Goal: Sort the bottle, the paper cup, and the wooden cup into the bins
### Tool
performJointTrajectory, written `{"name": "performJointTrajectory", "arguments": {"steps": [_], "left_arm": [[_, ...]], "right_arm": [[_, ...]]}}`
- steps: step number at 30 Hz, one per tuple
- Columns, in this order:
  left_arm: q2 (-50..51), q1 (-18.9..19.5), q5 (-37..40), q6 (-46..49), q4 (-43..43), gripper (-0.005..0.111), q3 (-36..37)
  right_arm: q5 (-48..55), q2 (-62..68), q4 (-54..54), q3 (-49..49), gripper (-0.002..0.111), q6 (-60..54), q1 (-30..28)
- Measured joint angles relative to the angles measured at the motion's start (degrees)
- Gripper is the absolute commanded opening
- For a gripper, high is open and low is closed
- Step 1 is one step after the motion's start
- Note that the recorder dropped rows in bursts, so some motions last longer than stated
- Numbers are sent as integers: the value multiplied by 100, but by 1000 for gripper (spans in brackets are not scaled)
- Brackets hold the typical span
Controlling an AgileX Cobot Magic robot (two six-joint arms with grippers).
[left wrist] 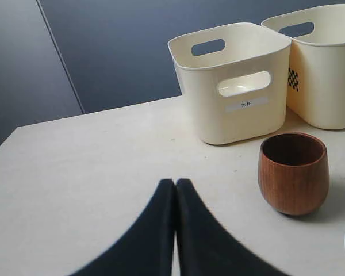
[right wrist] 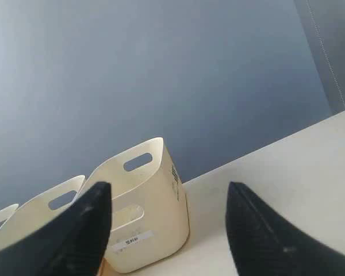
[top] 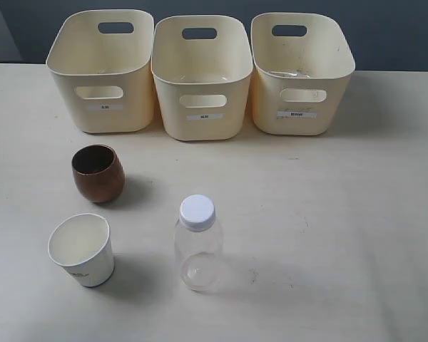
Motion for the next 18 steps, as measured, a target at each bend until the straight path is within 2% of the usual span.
{"name": "performJointTrajectory", "arguments": {"steps": [18], "left_arm": [[0,0,0,0,0,0,0]], "right_arm": [[-529,0,27,0,57,0,0]]}}
